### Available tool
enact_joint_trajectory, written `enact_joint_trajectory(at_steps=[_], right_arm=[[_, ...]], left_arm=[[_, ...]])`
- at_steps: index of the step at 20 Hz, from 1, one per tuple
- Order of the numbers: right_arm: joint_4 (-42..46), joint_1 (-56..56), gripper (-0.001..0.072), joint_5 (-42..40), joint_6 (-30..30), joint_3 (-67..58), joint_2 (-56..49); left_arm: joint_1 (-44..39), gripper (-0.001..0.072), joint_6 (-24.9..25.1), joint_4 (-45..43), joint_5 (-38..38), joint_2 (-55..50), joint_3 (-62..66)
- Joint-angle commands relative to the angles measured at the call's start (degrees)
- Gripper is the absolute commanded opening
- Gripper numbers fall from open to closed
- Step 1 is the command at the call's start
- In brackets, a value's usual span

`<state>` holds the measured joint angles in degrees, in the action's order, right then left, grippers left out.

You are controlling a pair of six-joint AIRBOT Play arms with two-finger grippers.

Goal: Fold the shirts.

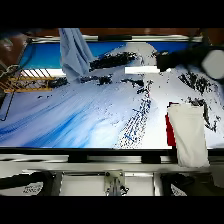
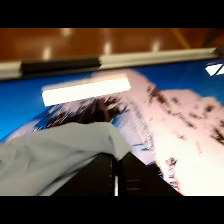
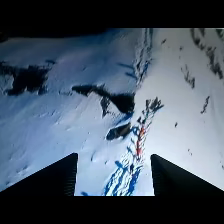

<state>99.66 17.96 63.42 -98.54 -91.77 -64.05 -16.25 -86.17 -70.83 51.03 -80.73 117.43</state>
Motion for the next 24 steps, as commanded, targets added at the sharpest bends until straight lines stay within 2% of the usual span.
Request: enact_joint_trajectory(at_steps=[1,4,6,11,12,13,14,17,20,22,24], right_arm=[[8.07,0.07,0.0565,-6.71,-4.13,-0.02,11.52],[6.73,0.07,0.0565,-4.31,-5.44,-0.02,17.42],[6.08,0.07,0.0565,0.61,-5.4,-0.02,19.41],[3.85,0.07,0.0565,18.82,-3.91,0.83,17.53],[2.62,0.07,0.0565,20.31,-2.78,1.92,16.92],[1.29,0.07,0.0565,20.57,-2.54,3.82,16.46],[0.74,0.07,0.0565,20.48,-2.19,5.86,16.06],[0.85,0.07,0.0565,20.63,-1.22,12.46,14.49],[-3.98,-0.66,0.0566,21.07,0.81,19.3,12.11],[-13.97,-3.65,0.0566,20.55,3.96,24.52,10.32],[-23.21,-7.37,0.0566,19.02,6.78,29.0,8.55]], left_arm=[[-6.14,0.0039,1.49,1.86,2.4,12.48,-1.18],[-10.03,0.0039,-2.4,1.88,10.67,14.73,-4.33],[-13.07,0.0039,-2.47,1.86,14.21,13.88,-7.45],[-19.63,0.004,-2.6,1.84,14.03,9.75,-23.8],[-19.87,0.0063,-3.13,1.84,14.05,8.63,-27.23],[-19.8,0.0307,-5.03,1.84,14.45,7.65,-29.51],[-19.19,0.072,-7.34,1.86,16.33,6.88,-30.38],[-15.63,0.0714,-6.93,1.31,24.26,8.15,-30.05],[-10.69,0.0713,-6.97,-4.87,36.11,11.15,-31.71],[-8.92,0.0713,-6.97,-5.05,36.74,15.23,-39.28],[-8.76,0.0714,-8.26,-4.48,32.7,20.26,-51.56]])
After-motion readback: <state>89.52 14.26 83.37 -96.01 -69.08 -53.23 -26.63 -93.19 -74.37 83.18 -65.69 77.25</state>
